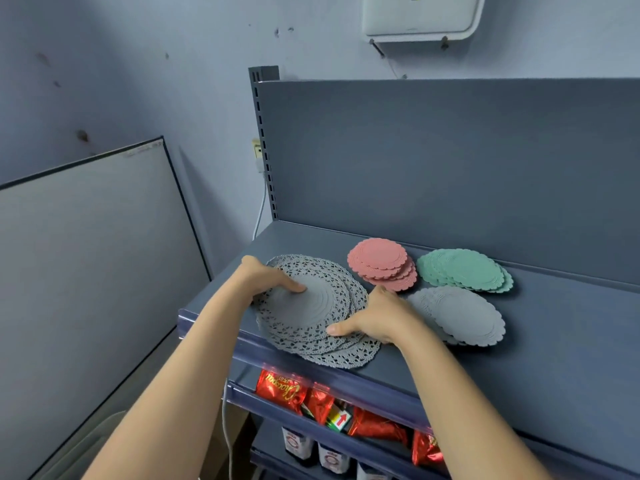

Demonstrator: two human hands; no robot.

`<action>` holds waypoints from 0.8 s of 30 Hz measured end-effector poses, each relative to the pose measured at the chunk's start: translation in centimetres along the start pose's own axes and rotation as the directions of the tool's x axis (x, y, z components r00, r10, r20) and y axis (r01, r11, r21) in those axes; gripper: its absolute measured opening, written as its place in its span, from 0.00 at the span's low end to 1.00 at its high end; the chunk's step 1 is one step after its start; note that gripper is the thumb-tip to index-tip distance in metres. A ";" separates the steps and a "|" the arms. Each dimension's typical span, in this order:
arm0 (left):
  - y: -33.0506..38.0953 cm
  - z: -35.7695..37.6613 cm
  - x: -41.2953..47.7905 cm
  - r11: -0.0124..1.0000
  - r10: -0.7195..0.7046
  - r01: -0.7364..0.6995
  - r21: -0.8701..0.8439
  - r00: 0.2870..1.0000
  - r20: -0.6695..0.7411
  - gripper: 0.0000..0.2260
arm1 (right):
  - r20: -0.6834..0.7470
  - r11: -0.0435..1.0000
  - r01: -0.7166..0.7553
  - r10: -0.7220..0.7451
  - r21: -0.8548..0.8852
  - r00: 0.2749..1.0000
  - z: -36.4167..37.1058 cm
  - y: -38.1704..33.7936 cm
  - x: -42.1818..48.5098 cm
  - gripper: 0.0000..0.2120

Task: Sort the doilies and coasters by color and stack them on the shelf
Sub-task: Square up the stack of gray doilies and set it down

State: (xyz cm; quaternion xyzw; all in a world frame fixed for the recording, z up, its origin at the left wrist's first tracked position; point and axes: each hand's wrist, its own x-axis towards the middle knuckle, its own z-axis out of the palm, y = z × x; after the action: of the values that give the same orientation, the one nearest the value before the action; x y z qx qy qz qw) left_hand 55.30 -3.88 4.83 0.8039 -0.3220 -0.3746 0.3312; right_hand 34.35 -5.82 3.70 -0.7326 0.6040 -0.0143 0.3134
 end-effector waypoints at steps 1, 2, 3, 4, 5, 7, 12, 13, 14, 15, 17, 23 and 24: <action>-0.1 -0.3 -0.2 0.998 0.023 -0.022 -0.054 0.999 0.024 0.46 | -0.006 1.000 -0.004 0.004 0.012 1.000 0.1 0.1 0.0 0.59; -0.4 -0.5 -0.1 0.988 0.053 -0.042 -0.147 0.996 0.071 0.41 | -0.011 1.000 -0.011 0.011 0.025 1.000 0.3 0.1 0.1 0.61; -0.7 -0.7 -0.2 0.963 0.099 -0.063 -0.261 0.987 0.127 0.35 | -0.019 0.999 -0.019 0.019 0.041 1.000 0.4 0.2 0.2 0.61; -0.9 -0.9 -0.6 0.933 0.149 -0.075 -0.351 0.971 0.189 0.29 | -0.029 0.998 -0.026 0.028 0.061 0.999 0.6 0.2 0.3 0.61; -1.3 -1.0 -1.0 0.913 0.196 -0.081 -0.399 0.946 0.257 0.25 | -0.038 0.996 -0.032 0.035 0.080 0.999 0.7 0.2 0.2 0.60; -2.1 -0.7 -1.2 0.905 0.281 -0.129 -0.406 0.897 0.342 0.25 | -0.054 0.993 -0.035 0.041 0.113 0.998 1.1 0.2 0.1 0.59; -3.2 -0.6 -1.3 0.814 0.410 -0.220 -0.538 0.873 0.263 0.20 | -0.105 0.967 0.001 0.026 0.255 0.994 1.7 -0.1 -0.6 0.56; -3.3 -0.7 -1.4 0.784 0.427 -0.218 -0.581 0.869 0.249 0.20 | -0.144 0.950 0.023 0.023 0.310 0.989 1.7 -0.2 -0.8 0.55; -3.2 -0.9 -1.6 0.751 0.439 -0.203 -0.628 0.864 0.246 0.22 | -0.194 0.927 0.058 0.016 0.371 0.981 1.7 -0.3 -1.2 0.54; -3.1 -1.2 -1.6 0.711 0.453 -0.182 -0.679 0.857 0.245 0.24 | -0.242 0.894 0.101 0.009 0.436 0.970 1.5 -0.4 -1.6 0.51; -2.5 -1.7 -1.8 0.640 0.501 -0.173 -0.748 0.833 0.235 0.29 | -0.303 0.761 0.223 -0.036 0.609 0.952 0.9 -0.6 -2.5 0.43; -0.2 -0.4 -5.7 0.570 0.626 -0.188 -0.800 0.730 0.274 0.32 | -0.343 0.282 0.364 -0.122 0.888 0.931 -2.3 1.1 -6.5 0.38; 0.0 0.4 -6.6 0.570 0.641 -0.201 -0.797 0.716 0.278 0.33 | -0.352 0.261 0.371 -0.117 0.891 0.929 -2.8 2.0 -7.3 0.38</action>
State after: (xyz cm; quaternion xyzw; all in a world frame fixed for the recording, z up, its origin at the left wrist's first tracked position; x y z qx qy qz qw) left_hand 51.61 1.02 7.23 0.3599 -0.4192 -0.5838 0.5949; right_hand 29.46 -0.69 7.64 -0.4843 0.3869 -0.4938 0.6098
